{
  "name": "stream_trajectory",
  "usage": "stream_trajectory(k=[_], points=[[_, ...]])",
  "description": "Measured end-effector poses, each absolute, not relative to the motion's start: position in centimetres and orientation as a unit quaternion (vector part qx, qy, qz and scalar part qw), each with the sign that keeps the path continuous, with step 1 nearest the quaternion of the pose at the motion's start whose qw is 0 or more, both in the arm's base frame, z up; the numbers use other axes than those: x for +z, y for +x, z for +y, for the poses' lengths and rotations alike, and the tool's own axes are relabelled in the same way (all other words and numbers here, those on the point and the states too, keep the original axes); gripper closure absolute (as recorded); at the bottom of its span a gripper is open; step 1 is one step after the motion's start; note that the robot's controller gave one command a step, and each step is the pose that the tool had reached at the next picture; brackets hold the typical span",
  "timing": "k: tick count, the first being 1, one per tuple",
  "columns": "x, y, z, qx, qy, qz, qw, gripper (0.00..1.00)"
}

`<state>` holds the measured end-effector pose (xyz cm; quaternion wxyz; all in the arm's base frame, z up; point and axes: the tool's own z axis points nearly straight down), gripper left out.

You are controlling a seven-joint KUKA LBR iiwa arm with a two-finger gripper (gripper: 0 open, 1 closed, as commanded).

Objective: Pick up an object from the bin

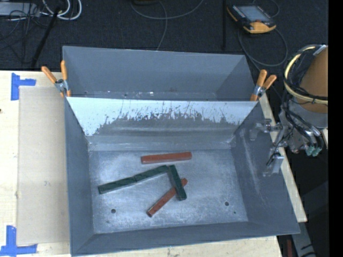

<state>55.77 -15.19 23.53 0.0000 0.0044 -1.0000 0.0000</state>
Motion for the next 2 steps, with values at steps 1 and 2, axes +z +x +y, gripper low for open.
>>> stream_trajectory(k=[1,2], points=[[15.8,61.5,-10.3,-0.002,0.016,-1.0,0.001,0.0],[14.6,58.3,-1.5,-0.002,0.09,-0.996,0.002,0.0]])
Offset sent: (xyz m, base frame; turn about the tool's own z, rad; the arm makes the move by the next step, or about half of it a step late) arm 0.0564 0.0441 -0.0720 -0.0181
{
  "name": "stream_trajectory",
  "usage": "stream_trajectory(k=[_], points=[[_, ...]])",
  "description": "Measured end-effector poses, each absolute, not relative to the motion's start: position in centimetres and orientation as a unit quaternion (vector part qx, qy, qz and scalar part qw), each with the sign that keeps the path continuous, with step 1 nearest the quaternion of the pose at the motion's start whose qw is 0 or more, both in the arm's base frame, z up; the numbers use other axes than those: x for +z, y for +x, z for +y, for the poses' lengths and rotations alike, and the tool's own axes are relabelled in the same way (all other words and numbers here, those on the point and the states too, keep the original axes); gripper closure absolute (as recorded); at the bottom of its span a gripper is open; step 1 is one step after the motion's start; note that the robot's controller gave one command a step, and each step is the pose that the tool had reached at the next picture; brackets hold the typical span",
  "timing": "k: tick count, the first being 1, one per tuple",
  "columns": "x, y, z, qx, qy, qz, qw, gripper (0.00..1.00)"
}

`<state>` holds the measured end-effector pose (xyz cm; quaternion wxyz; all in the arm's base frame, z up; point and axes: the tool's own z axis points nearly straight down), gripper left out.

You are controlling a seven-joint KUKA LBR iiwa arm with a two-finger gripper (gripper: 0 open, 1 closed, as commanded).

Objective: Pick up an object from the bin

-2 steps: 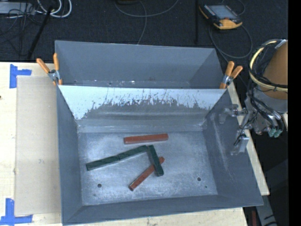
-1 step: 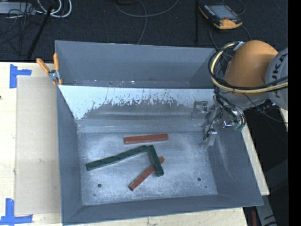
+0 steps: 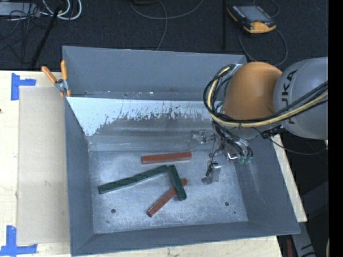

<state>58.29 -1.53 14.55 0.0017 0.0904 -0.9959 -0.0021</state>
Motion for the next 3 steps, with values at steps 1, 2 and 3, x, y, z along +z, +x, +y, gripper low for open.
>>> stream_trajectory(k=[1,2,3], points=[[9.1,57.7,5.9,-0.001,0.202,-0.979,0.002,0.0],[7.0,59.6,10.6,0.0,0.537,-0.844,0.0,0.0],[7.3,59.8,10.6,0.0,0.534,-0.845,-0.003,1.0]])
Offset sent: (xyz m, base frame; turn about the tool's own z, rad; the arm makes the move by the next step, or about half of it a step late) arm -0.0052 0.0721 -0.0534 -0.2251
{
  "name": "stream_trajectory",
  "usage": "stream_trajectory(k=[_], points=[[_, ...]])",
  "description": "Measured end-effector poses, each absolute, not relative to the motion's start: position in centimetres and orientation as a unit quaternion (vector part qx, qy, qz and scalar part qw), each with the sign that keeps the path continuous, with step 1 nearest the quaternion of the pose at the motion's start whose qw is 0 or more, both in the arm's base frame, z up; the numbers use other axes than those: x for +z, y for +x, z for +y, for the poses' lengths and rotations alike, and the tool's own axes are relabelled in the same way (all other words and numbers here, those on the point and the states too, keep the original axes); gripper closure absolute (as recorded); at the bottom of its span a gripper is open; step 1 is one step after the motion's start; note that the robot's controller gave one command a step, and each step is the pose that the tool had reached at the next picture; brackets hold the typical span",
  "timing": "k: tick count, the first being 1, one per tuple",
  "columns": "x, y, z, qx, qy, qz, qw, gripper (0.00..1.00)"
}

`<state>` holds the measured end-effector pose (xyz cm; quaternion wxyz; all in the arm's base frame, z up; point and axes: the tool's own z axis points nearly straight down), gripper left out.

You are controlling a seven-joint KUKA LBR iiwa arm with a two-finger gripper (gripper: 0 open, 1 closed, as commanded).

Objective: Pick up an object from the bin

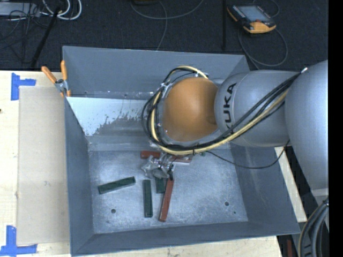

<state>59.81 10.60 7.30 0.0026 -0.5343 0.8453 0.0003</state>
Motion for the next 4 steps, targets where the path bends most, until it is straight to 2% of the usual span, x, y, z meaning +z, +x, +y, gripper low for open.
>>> stream_trajectory(k=[1,2,3,4], points=[[7.1,59.7,10.6,0.001,-0.534,0.846,0.002,0.0],[13.0,55.0,19.2,0.002,-0.53,0.848,0.003,0.0],[6.8,60.4,19.1,0.0,-0.564,0.826,-0.001,0.0],[7.0,55.9,21.5,0.002,-0.58,0.815,0.0,0.0]])
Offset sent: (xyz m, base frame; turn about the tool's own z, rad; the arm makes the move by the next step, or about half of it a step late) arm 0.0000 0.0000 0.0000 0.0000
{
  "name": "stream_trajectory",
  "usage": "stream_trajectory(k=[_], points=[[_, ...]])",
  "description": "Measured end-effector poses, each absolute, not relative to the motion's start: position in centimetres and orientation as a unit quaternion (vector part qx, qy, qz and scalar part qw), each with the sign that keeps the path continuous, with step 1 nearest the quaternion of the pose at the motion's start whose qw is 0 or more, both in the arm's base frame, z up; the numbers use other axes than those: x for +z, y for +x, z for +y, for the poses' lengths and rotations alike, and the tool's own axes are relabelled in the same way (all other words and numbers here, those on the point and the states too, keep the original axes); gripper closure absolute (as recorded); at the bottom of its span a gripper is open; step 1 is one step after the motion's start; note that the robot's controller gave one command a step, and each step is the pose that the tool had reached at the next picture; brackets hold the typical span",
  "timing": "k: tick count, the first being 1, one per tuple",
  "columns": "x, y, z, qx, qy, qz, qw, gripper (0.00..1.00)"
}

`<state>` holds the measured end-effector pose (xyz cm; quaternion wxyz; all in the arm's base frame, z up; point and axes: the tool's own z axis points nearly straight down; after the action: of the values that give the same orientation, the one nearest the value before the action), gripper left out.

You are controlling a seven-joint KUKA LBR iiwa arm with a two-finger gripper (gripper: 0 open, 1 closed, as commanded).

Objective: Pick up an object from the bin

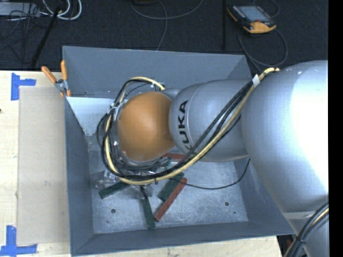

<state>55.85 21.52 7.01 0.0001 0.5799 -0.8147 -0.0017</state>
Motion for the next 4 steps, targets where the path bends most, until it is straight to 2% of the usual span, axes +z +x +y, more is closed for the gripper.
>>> stream_trajectory(k=[1,2,3,4], points=[[7.2,56.2,21.4,-0.001,0.577,-0.817,-0.002,1.0],[7.2,52.5,14.7,0.0,0.582,-0.813,-0.002,1.0],[7.0,52.5,14.9,-0.001,0.585,-0.811,-0.001,0.0],[7.2,52.5,14.8,0.0,0.585,-0.811,0.002,1.0]])
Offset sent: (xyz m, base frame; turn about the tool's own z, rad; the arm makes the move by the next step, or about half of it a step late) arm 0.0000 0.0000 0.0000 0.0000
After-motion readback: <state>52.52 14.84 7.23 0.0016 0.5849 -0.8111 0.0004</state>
